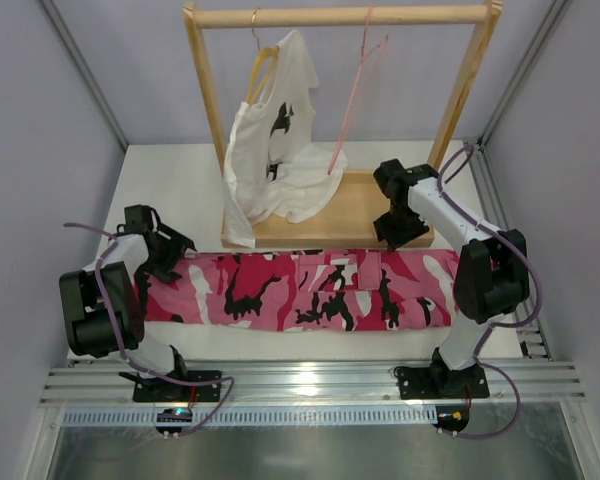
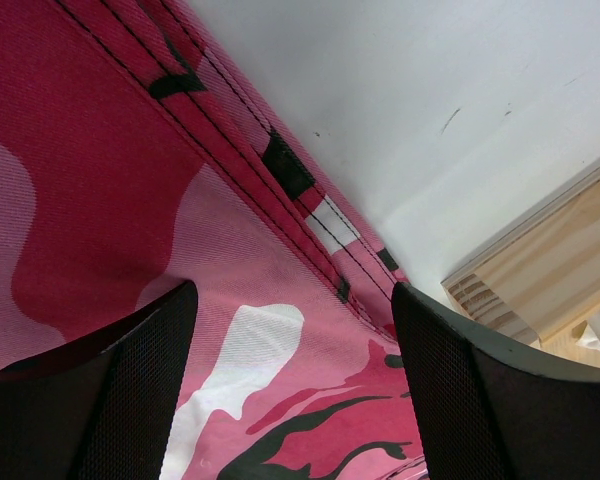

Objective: Place the trousers on the hanger
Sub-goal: Fold the trousers

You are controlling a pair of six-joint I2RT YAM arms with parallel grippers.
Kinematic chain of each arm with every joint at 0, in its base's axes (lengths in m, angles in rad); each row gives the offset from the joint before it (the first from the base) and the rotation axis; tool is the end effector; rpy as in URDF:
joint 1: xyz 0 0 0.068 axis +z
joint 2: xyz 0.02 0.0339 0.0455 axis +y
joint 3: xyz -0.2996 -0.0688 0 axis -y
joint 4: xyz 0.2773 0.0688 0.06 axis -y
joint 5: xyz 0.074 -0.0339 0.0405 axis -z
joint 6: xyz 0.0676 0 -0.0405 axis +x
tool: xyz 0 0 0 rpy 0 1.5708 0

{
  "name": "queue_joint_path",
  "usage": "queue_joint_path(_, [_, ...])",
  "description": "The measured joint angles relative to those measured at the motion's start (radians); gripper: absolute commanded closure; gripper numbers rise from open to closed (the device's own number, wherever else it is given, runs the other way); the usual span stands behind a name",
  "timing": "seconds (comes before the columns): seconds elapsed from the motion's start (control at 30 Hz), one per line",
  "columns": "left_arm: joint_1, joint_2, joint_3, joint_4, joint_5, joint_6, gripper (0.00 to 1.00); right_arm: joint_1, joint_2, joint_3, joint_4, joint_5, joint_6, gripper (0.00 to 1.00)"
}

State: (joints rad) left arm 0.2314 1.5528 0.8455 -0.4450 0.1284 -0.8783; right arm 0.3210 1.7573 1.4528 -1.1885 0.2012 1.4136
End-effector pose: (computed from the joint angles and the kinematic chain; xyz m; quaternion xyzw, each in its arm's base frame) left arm 0.3151 0.0654 0.1496 -0.5029 0.8367 -0.1254 0.1766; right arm 0.3544 0.1036 0.2422 0.5198 0.8475 -0.0354 0.1016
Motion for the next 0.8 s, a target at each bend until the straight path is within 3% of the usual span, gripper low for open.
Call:
queue_joint_path(0.67, [0.001, -0.01, -0.012, 0.012, 0.002, -0.002, 0.21, 0.013, 0.128, -0.029, 0.064, 0.006, 0.057, 0.55])
queue_joint_path(0.8, [0.001, -0.01, -0.012, 0.012, 0.002, -0.001, 0.21, 0.013, 0.14, -0.03, 0.072, 0.01, 0.057, 0.67])
